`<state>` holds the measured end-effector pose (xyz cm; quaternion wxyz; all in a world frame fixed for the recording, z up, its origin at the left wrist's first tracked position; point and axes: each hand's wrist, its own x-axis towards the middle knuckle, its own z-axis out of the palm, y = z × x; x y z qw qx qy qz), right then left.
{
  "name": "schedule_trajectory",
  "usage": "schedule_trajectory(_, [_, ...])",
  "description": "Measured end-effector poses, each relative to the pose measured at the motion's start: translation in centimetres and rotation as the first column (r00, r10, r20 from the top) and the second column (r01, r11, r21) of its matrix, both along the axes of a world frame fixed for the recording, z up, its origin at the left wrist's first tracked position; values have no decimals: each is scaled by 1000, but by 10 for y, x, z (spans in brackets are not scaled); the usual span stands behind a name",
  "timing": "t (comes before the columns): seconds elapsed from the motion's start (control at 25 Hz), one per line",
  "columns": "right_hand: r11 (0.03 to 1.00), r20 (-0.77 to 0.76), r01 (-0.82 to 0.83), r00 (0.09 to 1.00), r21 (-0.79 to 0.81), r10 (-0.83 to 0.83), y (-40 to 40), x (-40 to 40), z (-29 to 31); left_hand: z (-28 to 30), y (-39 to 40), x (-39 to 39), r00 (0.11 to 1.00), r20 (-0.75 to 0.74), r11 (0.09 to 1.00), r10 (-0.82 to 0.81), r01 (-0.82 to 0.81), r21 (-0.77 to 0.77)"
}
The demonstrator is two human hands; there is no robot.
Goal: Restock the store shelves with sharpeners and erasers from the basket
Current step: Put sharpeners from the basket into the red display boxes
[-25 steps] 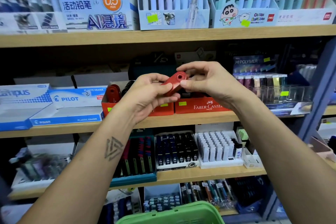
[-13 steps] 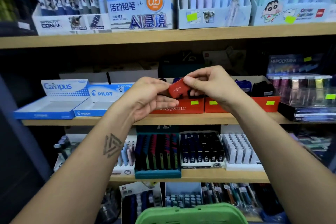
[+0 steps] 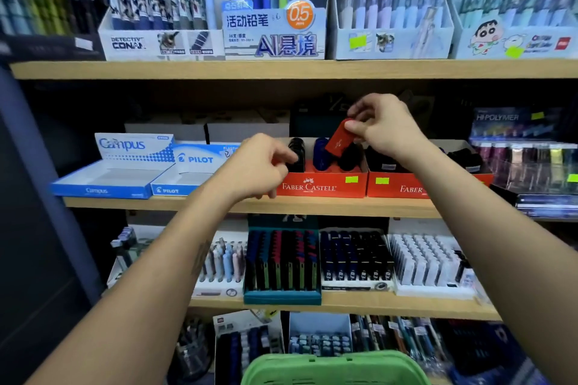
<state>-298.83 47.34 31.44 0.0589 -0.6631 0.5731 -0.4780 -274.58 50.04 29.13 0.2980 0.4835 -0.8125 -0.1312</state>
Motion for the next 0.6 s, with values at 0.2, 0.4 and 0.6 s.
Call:
schedule_trajectory(0.2, [991, 49, -135, 990, -28, 136, -3, 32, 4, 2, -15, 27, 953, -67, 945, 297, -303, -121])
schedule_trajectory(0.4, [986, -104, -162, 982, -42, 157, -20, 84, 1, -6, -16, 42, 957, 63, 959, 283, -284, 3])
schedule_trajectory(0.6, [993, -294, -110, 949, 37, 116, -30, 113, -10, -16, -22, 47, 975, 140, 982, 175, -183, 47])
